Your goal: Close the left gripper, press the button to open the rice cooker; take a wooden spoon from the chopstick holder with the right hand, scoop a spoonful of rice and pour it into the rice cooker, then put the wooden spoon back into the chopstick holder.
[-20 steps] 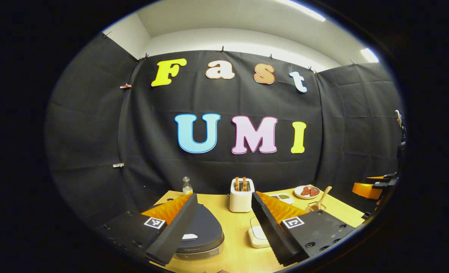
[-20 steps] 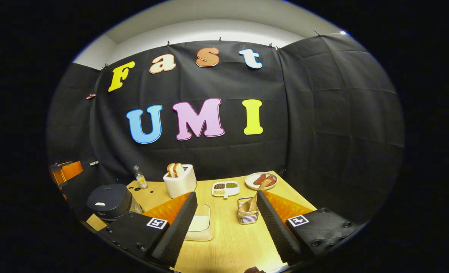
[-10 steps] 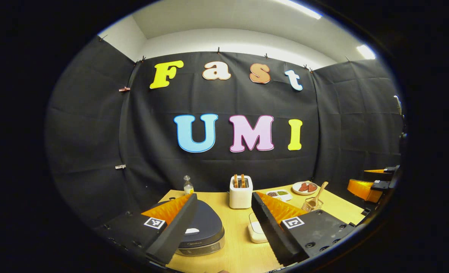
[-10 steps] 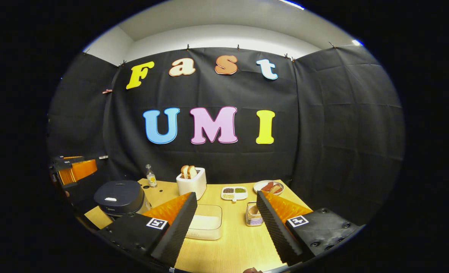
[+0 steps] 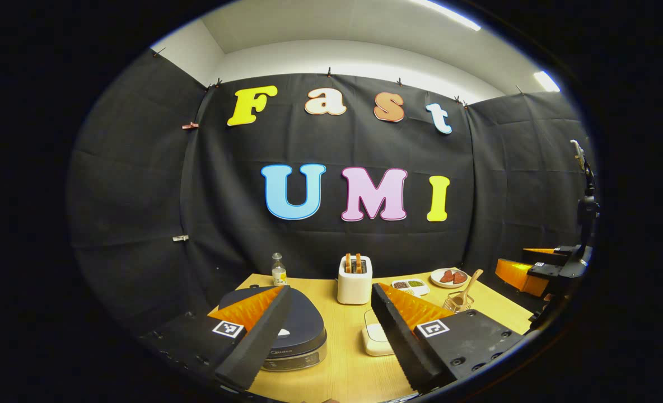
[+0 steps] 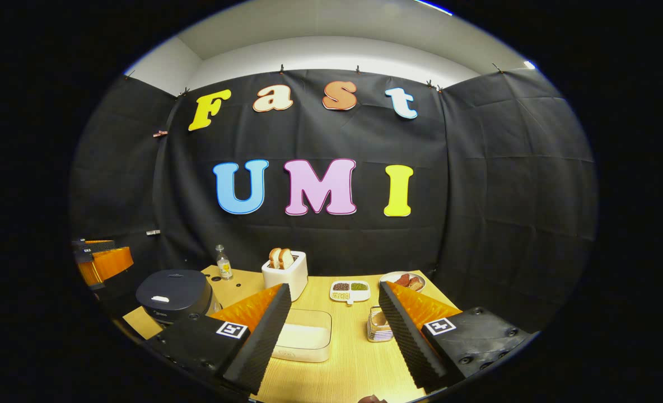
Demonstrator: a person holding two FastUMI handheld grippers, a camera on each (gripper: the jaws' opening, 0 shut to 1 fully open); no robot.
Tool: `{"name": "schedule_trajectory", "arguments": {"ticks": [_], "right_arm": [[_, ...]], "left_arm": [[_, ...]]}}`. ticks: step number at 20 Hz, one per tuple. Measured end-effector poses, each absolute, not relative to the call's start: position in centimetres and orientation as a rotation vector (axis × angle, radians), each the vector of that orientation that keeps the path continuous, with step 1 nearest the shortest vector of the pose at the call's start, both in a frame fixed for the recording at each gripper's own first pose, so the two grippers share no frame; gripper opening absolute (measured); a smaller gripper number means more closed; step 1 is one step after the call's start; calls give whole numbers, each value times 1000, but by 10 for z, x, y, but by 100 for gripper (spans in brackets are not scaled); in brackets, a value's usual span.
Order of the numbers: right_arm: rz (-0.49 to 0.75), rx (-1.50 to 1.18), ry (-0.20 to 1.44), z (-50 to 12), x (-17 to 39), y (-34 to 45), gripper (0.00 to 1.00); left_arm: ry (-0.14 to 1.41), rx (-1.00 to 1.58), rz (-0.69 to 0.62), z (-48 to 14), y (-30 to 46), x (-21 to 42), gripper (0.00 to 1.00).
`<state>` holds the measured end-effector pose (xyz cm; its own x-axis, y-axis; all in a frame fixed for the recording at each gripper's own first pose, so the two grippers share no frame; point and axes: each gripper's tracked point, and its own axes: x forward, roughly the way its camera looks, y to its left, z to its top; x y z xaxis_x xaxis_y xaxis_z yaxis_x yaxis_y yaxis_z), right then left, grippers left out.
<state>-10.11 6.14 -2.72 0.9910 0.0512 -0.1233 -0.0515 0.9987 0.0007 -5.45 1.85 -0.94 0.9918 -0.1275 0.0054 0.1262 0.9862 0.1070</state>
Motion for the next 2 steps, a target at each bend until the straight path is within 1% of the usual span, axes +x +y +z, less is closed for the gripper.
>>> {"name": "schedule_trajectory", "arguments": {"ticks": [2], "right_arm": [[50,-1,155,-39,-96,62,98]], "left_arm": [[-5,107,-118,-12,16,-55,96]]}}
